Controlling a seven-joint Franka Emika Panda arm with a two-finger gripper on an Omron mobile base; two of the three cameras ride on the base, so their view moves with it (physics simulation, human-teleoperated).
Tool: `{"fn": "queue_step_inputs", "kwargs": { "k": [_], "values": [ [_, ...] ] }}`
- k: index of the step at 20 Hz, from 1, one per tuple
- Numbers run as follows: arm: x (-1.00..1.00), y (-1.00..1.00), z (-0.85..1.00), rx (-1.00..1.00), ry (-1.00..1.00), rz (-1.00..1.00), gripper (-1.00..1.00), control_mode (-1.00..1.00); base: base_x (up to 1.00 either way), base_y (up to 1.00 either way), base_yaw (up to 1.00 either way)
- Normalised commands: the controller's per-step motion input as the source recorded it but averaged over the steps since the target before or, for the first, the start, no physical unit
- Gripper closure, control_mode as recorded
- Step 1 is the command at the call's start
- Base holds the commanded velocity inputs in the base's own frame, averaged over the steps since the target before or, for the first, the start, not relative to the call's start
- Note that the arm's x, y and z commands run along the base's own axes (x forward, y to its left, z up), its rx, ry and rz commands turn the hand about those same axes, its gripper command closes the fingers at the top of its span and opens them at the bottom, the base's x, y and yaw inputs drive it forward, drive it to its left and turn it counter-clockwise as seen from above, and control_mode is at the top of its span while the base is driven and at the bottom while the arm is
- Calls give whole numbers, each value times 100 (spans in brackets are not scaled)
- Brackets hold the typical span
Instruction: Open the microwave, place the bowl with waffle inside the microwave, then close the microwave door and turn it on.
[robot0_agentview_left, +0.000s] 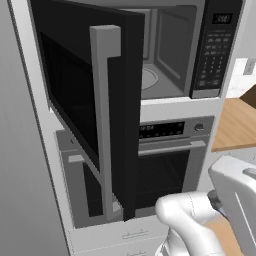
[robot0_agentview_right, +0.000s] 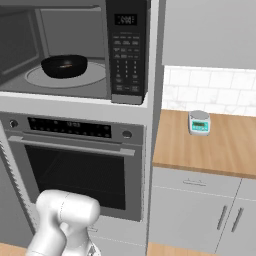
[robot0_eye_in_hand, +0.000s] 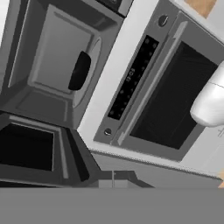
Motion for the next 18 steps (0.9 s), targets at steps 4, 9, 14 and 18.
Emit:
{"fn": "queue_step_inputs", "kwargs": {
  "k": [4,9,14,18],
  "values": [
    [-27,41,0,-20,0,0,100,-100,0,0,0],
    [-3,56,0,-21,0,-1,100,-100,0,0,0],
    [18,76,0,-22,0,-7,100,-100,0,0,0],
    [54,81,-5,-23,0,-6,100,-100,0,0,0]
  ]
}}
